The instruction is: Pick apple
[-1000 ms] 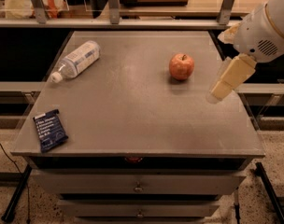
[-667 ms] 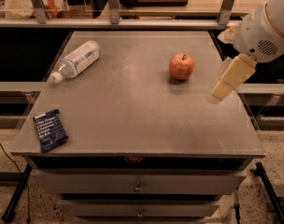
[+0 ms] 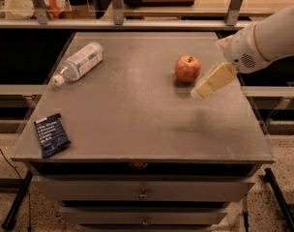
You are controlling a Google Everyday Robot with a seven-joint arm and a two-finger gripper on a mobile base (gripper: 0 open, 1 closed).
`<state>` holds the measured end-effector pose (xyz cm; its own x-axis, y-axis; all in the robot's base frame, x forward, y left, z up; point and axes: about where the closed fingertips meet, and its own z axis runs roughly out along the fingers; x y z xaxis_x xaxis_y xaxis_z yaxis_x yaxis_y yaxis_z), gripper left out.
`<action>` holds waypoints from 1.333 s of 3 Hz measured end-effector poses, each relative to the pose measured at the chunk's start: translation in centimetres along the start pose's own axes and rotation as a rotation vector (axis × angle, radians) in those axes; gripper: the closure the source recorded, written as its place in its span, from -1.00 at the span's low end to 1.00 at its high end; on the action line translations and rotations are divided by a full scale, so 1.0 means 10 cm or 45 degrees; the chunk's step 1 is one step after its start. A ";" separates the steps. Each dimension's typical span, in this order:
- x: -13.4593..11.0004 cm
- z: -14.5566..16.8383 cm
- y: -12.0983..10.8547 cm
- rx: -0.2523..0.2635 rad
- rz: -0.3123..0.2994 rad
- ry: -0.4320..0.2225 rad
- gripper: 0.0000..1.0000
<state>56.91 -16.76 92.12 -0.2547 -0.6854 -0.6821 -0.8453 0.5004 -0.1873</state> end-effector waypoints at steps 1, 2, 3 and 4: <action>0.04 0.49 -0.31 0.017 0.125 -0.138 -1.00; 0.04 0.84 -0.51 0.035 0.200 -0.215 -1.00; 0.01 1.07 -0.65 0.053 0.241 -0.268 -0.71; -0.02 1.20 -0.72 0.062 0.255 -0.300 -0.25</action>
Offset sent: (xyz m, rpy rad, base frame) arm 0.1250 0.0209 -0.0769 0.3022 -0.0365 -0.1555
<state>68.63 -13.89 85.13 -0.2934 -0.4323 -0.8527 -0.7645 0.6416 -0.0621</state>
